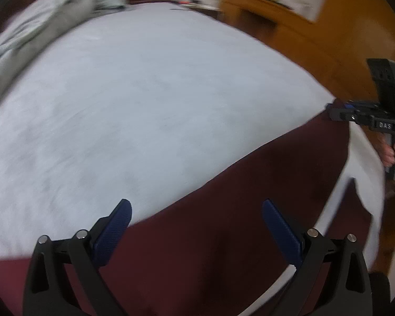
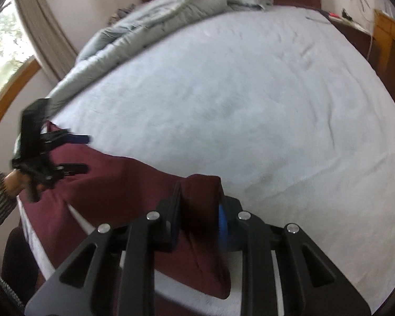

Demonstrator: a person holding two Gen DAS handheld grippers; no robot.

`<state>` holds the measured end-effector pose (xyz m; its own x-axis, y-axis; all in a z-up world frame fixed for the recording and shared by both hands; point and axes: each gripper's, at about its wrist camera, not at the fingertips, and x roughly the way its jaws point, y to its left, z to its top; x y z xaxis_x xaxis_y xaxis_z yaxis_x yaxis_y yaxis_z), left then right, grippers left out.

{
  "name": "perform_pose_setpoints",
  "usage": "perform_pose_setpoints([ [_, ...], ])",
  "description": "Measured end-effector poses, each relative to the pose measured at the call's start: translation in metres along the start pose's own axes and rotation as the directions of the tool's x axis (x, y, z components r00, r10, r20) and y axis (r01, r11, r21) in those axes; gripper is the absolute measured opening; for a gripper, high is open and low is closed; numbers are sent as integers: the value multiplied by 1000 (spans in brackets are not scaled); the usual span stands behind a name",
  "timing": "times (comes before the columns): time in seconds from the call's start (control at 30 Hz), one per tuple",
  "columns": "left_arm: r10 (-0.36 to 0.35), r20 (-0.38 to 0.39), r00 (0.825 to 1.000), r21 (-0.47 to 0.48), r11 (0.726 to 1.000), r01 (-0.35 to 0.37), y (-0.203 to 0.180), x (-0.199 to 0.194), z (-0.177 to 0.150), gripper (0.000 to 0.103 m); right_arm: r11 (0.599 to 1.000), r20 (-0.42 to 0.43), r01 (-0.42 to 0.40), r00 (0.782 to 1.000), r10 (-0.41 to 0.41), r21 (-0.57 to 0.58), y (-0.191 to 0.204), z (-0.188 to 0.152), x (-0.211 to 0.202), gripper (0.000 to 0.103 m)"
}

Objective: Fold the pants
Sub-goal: 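Grasp the trouser hem with the right tool while the left tool grasps the waistband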

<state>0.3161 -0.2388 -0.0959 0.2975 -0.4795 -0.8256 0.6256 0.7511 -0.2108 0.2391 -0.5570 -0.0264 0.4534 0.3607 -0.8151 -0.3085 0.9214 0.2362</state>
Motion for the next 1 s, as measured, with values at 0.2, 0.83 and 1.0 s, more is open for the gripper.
perform_pose_setpoints([
  [0.2,-196,-89,977,35,979,200,1,27,18,99,1000,38,-29,999,29,-6,0,5,-19,22],
  [0.83,13,-14,1000,103,995,-11,-48,-34,-2,19,994,161,-50,986,34,96,0,-25,-51,22],
  [1.0,173,53,983,243,953,-181,-124,-70,-56,21,995,190,-20,982,1,95,14,-74,-72,22],
])
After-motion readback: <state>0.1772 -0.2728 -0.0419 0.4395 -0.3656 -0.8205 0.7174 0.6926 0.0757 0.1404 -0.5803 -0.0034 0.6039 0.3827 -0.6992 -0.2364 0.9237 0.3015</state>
